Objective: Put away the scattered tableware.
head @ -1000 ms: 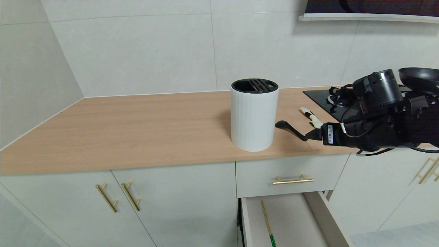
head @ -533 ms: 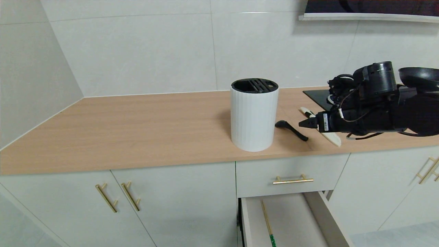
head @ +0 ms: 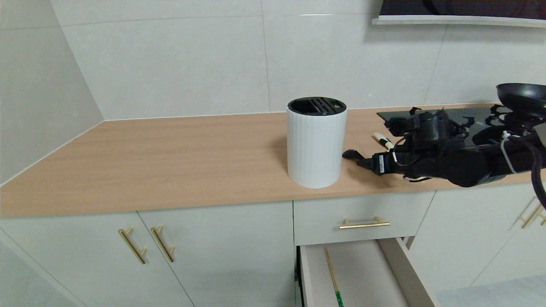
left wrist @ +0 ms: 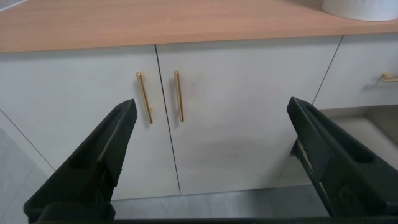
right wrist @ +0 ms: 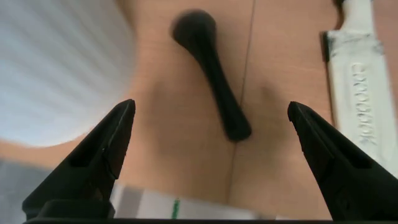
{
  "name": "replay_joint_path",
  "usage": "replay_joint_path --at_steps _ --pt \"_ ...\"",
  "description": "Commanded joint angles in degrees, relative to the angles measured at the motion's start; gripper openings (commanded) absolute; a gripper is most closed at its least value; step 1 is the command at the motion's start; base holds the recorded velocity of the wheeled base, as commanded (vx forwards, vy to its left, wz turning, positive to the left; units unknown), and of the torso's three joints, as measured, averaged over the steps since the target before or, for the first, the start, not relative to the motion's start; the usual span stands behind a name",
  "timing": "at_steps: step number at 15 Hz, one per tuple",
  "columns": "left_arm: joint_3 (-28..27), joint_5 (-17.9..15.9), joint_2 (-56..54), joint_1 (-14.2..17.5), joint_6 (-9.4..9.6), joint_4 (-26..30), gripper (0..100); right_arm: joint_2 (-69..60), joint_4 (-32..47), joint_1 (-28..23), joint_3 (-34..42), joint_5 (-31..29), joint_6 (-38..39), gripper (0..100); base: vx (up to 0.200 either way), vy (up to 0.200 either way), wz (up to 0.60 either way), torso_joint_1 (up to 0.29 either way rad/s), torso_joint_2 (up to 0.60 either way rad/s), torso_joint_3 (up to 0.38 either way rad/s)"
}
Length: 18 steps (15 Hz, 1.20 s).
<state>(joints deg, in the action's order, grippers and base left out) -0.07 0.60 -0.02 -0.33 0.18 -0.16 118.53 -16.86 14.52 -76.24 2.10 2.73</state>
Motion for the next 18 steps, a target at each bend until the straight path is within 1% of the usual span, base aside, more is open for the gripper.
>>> replay_joint_path --at_steps 1,7,10,18 --pt "0.0 0.0 0.0 0.0 -0.01 0.0 100 3.0 -1.8 0.0 0.1 0.0 0.0 100 0.000 0.000 0.00 0.000 0.00 0.000" --pt "0.0 0.0 0.0 0.0 -0.01 0.0 100 4.4 -3.0 0.0 -0.3 -0.1 0.0 100 0.000 0.000 0.00 0.000 0.00 0.000" --pt "0.0 0.0 0.0 0.0 -0.01 0.0 100 5.0 -5.2 0.0 -0.2 -0.2 -0.1 100 0.000 0.000 0.00 0.000 0.00 0.000" --pt "0.1 0.0 0.0 0.0 -0.01 0.0 100 5.1 -5.4 0.0 -0.2 -0.2 0.0 100 0.000 0.000 0.00 0.000 0.00 0.000"
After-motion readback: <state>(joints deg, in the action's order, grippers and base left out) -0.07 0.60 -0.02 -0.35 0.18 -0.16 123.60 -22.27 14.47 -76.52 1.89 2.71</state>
